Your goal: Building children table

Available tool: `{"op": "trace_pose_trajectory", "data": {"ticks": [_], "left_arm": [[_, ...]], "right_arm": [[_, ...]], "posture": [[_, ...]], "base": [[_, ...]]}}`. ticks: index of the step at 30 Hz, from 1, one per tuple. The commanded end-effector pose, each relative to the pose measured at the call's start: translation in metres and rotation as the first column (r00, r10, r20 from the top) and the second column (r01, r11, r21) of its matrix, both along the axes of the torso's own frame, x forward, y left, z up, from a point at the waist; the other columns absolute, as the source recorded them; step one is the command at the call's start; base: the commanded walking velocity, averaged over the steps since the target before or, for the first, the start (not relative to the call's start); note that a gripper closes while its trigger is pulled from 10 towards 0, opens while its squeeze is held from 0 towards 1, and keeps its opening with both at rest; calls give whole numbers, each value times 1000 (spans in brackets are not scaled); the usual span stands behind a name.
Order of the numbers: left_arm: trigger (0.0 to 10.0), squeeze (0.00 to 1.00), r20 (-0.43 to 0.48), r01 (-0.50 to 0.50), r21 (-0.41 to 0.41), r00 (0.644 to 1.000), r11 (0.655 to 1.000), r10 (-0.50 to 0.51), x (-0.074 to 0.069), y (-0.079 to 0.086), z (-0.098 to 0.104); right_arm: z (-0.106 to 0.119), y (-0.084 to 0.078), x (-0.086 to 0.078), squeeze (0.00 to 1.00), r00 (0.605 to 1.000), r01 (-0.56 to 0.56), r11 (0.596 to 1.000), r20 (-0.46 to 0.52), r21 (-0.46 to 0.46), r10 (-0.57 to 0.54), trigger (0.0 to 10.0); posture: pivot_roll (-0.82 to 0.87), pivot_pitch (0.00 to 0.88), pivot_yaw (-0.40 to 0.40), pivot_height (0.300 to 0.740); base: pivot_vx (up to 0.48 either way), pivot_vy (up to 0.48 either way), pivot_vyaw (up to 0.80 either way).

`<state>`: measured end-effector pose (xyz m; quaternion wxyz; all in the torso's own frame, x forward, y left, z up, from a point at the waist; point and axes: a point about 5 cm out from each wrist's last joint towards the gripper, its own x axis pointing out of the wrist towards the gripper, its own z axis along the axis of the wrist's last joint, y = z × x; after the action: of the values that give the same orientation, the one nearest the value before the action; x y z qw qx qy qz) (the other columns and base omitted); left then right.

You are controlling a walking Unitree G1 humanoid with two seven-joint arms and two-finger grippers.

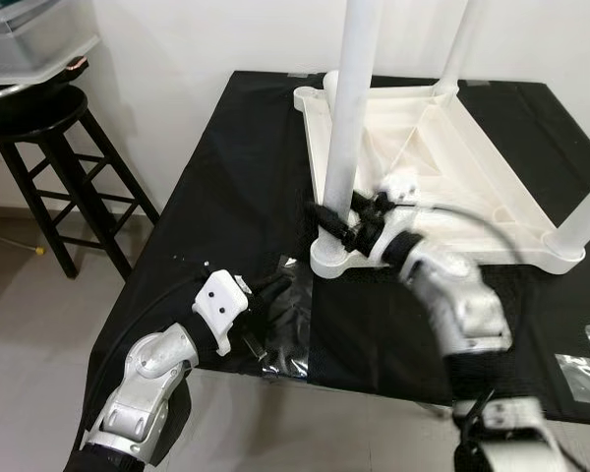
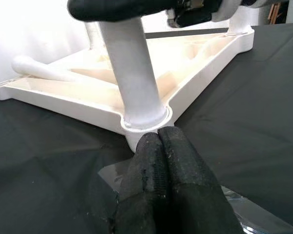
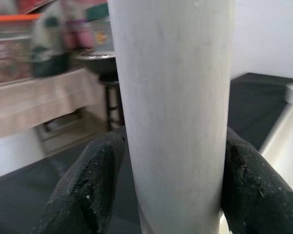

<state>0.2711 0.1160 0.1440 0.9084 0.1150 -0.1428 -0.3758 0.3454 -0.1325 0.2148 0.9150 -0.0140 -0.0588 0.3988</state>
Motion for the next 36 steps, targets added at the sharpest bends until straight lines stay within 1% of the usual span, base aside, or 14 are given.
{"op": "trace_pose_trajectory", "data": {"ticks": [1,6,7,8,9,10,11,22,26,28,29,30,32,36], "left_arm": [[10000,0,-26,-5,2,1000,1000,5,0,1,-5],[10000,0,-26,-11,-1,1000,1000,11,0,1,-5],[10000,0,-26,-11,0,1000,1000,11,0,1,-5],[10000,0,-25,-10,0,1000,1000,10,0,1,-5],[10000,0,-26,-9,1,1000,1000,9,-1,0,-5],[10000,0,-26,-9,2,1000,1000,9,-1,0,-5],[10000,0,-27,-8,2,1000,1000,8,-1,0,-5],[10000,0,-28,-9,2,1000,1000,9,-1,1,-5],[10000,0,-28,-7,3,1000,1000,8,-2,2,-4],[10000,0,-28,-8,4,1000,1000,8,-1,3,-4],[10000,0,-28,-8,4,1000,1000,8,-1,3,-4],[10000,0,-28,-9,5,1000,1000,10,-1,4,-4],[10000,0,-29,-9,5,1000,1000,10,-1,3,-4],[10000,0,-34,-2,14,999,1000,3,0,3,-5]], "right_arm": [[-7,9,-2,0,995,-96,995,-22,-13,96,10000],[-6,0,4,0,971,-236,970,-54,-58,233,10000],[-7,-1,6,0,964,-261,964,-69,-49,257,8157],[-7,-2,7,0,960,-273,961,-77,-42,269,8157],[-7,-3,9,0,956,-287,957,-82,-43,283,2824],[-7,-3,10,0,953,-297,954,-85,-44,292,2824],[-7,-4,11,0,951,-300,953,-86,-47,296,0],[-15,-15,13,0,973,-226,972,-67,-59,222,0],[-35,-22,14,0,991,69,996,-106,-59,-75,0],[-53,-26,12,0,902,394,917,-165,-60,-398,0],[-53,-26,12,0,902,394,917,-165,-60,-398,0],[-67,-25,4,0,800,556,829,-228,-65,-554,0],[-79,-2,-16,0,774,577,815,-282,-53,-567,0],[-72,24,-17,0,848,476,876,-225,-74,-480,0]], "posture": [[22,115,-18,740],[29,117,-19,740],[34,118,-18,740],[34,118,-18,740],[38,118,-17,740],[38,118,-17,740],[39,120,-19,740],[35,126,-16,740],[34,130,-19,740],[31,132,-15,740],[31,132,-15,740],[30,133,-13,740],[49,136,-4,740],[50,122,-1,740]], "base": [[0,0,0],[0,0,0],[0,0,0],[0,0,0],[0,0,0],[0,0,0],[0,0,0],[0,0,0],[0,0,0],[0,0,0],[0,0,0],[0,0,0],[0,0,0],[0,0,0]]}}
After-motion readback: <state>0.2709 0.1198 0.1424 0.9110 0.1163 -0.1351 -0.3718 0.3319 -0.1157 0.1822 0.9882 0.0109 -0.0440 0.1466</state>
